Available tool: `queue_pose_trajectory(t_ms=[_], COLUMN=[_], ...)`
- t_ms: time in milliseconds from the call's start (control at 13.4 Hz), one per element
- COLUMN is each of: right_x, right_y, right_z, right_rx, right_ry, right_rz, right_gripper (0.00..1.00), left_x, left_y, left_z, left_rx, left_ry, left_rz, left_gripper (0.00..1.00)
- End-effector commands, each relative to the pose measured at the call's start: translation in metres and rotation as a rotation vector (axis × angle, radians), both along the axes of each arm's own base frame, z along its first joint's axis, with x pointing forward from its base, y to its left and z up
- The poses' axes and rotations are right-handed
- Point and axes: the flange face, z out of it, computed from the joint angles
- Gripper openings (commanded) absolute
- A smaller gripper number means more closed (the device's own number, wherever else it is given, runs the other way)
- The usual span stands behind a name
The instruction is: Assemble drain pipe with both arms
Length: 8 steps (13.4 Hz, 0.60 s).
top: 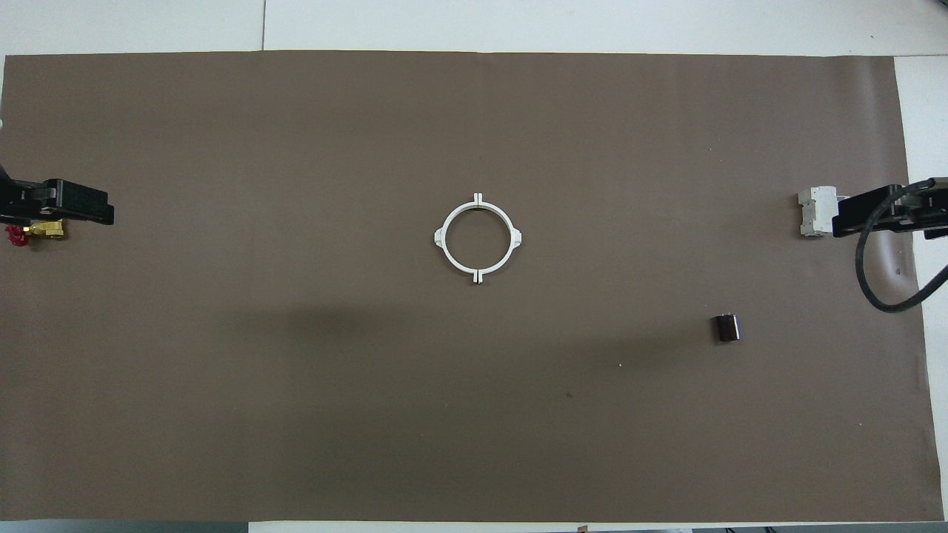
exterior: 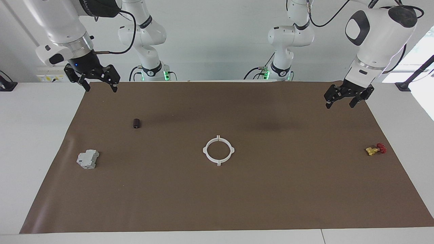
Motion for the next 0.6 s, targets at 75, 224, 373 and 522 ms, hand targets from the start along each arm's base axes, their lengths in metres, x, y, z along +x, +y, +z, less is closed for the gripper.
queue_pose_trajectory(t_ms=[75,224,373,522], right_x=[0.001,0.002,0.001,0.002], right_y=[-0.003,-0.003,-0.002,-0.001], right_z=[0.002,0.002,0.003,0.002], right_rx=[0.008,0.008,0.008,0.008], right_ry=[-0.011,-0.013,-0.014,-0.013], right_rz=[0.019,0.019,0.021,0.022], right_gripper=[1.0,1.0,1.0,1.0], left_x=[0.009,-0.002,-0.001,-0.001], left_y=[0.005,0.013,0.025,0.032], left_z=[0.003,0.002,0.002,0.004], left_rx=[-0.009,-0.012,-0.012,-0.009], left_ry=[0.067,0.072,0.066,0.065], left_rz=[-0.001,0.012,0.018,-0.004], left_gripper=[1.0,1.0,1.0,1.0])
